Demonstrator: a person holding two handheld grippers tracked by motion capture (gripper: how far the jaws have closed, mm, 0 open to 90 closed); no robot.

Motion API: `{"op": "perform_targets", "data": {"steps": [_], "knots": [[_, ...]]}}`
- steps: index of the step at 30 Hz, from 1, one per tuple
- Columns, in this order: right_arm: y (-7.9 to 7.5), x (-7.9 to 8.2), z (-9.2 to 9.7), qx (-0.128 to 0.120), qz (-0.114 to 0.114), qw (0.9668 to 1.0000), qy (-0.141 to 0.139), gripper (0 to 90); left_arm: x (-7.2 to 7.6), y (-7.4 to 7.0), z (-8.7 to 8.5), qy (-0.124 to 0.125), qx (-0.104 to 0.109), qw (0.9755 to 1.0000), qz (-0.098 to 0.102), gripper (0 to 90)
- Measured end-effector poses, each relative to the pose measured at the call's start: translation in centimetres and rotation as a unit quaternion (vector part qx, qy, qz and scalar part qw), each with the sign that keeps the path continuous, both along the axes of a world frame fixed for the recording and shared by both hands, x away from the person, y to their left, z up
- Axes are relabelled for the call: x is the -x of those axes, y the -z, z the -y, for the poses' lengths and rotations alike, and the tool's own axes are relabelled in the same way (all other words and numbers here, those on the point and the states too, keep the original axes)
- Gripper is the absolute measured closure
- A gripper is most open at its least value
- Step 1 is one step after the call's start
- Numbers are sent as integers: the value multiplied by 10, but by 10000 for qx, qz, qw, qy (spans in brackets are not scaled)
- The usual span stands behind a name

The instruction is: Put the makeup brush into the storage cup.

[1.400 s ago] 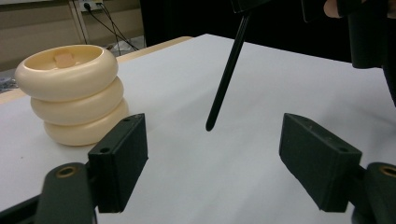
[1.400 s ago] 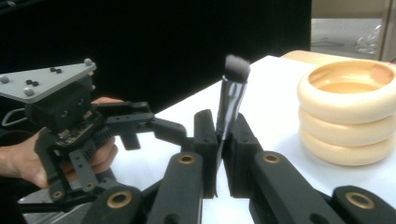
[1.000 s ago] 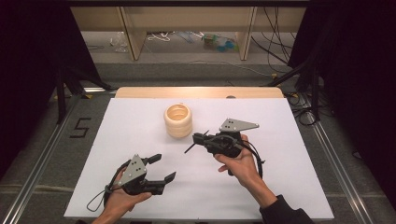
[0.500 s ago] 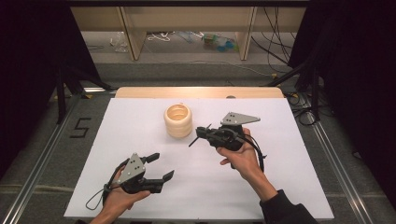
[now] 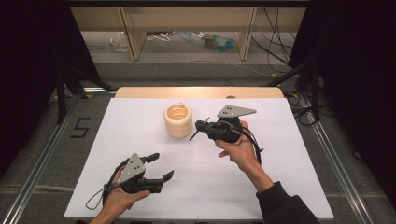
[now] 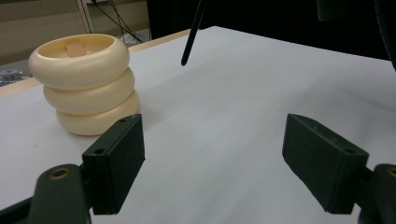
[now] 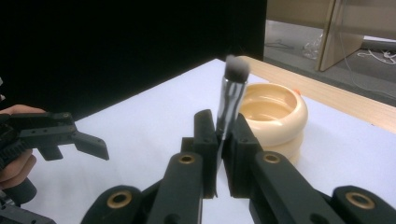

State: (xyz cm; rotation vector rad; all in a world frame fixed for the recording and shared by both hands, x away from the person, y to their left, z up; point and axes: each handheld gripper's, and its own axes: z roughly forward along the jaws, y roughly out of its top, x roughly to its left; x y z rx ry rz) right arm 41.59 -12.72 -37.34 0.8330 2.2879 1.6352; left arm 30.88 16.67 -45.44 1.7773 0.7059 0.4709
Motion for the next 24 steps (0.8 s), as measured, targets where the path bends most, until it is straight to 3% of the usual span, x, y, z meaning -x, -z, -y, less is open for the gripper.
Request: {"op": "perform_targets", "data": {"steps": [24], "knots": [[-27, -20, -12, 209, 147, 9997, -1, 851, 0, 0, 0, -2, 3, 10000, -3, 212]]}}
